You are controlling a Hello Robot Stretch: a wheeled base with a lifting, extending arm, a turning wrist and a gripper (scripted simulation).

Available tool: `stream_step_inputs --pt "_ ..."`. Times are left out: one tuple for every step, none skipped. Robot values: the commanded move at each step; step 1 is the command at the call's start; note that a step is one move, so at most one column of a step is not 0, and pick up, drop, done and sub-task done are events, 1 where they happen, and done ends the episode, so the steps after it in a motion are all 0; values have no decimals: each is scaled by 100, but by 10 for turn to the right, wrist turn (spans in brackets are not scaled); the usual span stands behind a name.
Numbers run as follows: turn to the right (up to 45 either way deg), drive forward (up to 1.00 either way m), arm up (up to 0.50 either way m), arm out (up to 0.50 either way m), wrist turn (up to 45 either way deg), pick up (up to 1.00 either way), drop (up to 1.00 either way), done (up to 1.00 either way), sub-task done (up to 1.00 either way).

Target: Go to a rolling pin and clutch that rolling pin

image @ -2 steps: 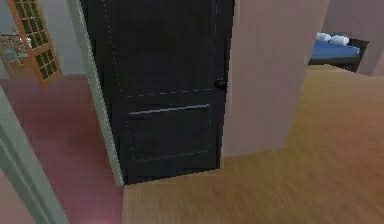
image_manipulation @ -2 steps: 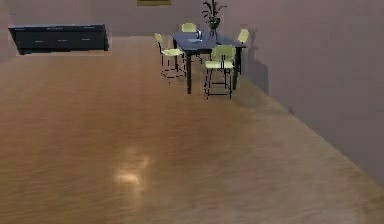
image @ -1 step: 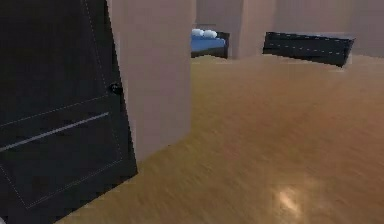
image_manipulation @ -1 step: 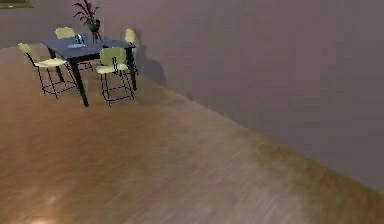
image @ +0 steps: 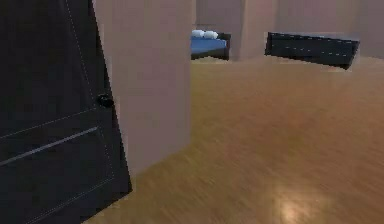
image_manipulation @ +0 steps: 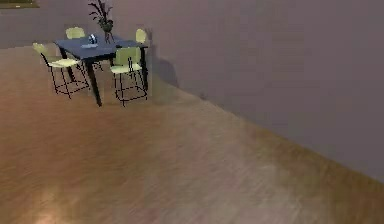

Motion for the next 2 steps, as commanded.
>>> stream_step_inputs --pt "450 0 0 0 0 0 0 0 0" --pt "0 20 0 0 0 0 0 0 0"
